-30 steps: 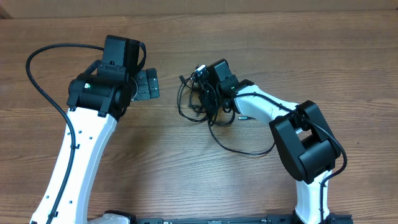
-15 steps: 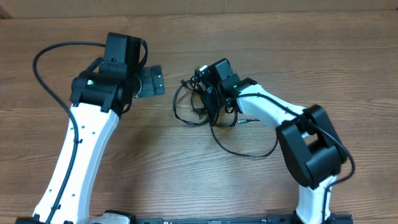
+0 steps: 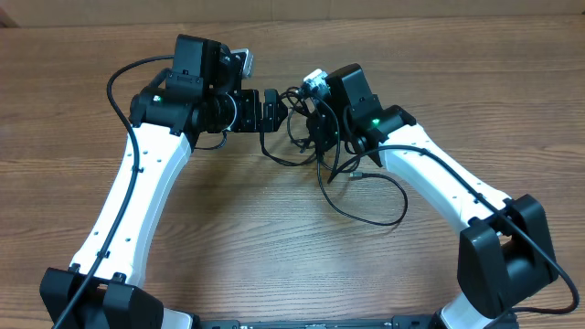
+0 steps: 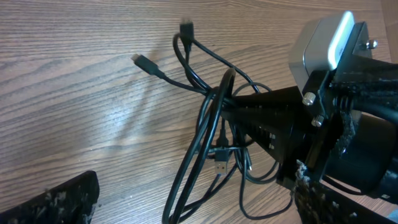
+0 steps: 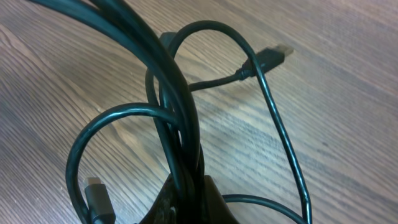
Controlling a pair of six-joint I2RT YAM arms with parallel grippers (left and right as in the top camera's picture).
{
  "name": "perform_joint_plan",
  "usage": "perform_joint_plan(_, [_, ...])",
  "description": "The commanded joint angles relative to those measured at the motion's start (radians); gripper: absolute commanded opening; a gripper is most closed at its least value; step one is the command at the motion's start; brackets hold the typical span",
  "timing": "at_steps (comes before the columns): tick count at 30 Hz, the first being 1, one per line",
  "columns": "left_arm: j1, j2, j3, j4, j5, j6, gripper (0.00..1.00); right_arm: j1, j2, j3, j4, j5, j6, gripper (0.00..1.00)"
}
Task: Untangle cables
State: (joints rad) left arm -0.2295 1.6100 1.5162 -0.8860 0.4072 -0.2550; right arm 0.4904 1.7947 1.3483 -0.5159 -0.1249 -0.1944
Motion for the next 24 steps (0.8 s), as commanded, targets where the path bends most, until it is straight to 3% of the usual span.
perform_joint_plan(1, [-0.008, 0.005, -0.003, 0.001, -0.037, 0.019, 1.00, -0.004, -0.042, 0.011, 0.000, -0.012, 0.008, 0.04])
perform_joint_plan(14, [-0.030, 0.101, -0.003, 0.013, -0.077, 0.014, 1.00, -0.003, -0.146, 0.011, -0.020, -0.039, 0.012, 0.04])
perform_joint_plan(24, [-0.120, 0.224, -0.003, 0.112, -0.079, -0.014, 1.00, -0.003, -0.150, 0.011, -0.044, -0.079, 0.011, 0.04])
